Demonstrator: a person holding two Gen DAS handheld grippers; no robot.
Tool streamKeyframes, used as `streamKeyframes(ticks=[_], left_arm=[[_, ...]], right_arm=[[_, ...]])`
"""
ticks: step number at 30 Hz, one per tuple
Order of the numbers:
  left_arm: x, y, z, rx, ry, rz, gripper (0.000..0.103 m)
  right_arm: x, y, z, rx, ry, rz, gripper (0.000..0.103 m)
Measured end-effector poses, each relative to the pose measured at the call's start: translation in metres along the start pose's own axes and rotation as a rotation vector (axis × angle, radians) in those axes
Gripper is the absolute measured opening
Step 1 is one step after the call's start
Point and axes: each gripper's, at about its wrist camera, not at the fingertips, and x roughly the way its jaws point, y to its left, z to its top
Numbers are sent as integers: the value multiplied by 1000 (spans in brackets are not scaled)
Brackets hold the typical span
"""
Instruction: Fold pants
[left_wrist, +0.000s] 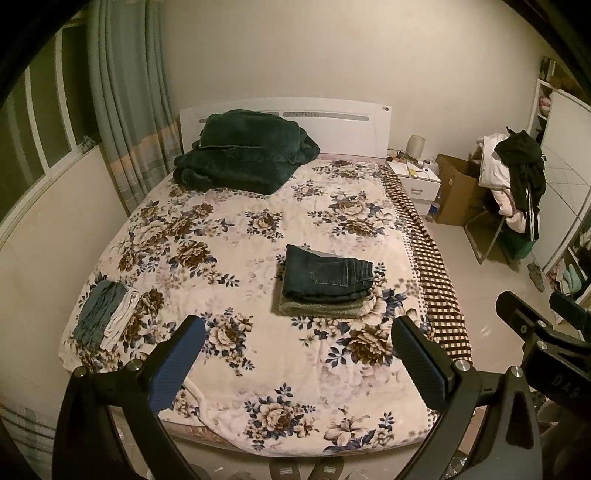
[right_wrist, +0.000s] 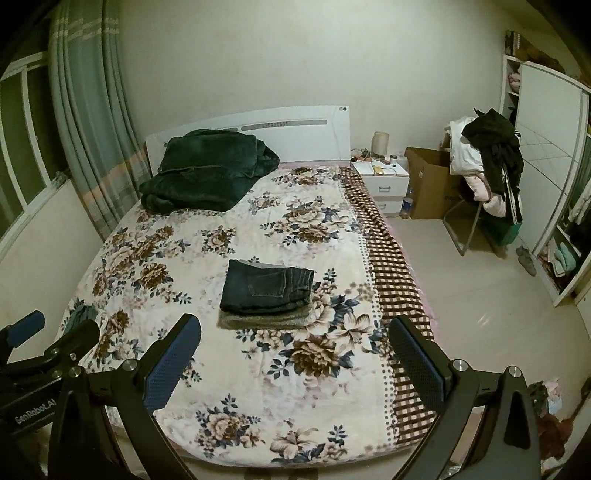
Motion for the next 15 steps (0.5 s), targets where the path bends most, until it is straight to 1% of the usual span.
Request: streamKeyframes(ticks=[15], left_arm=[[-4, -1, -2, -11, -2, 21, 103]], right_arm=[[3, 0, -4, -6, 8, 7, 103]])
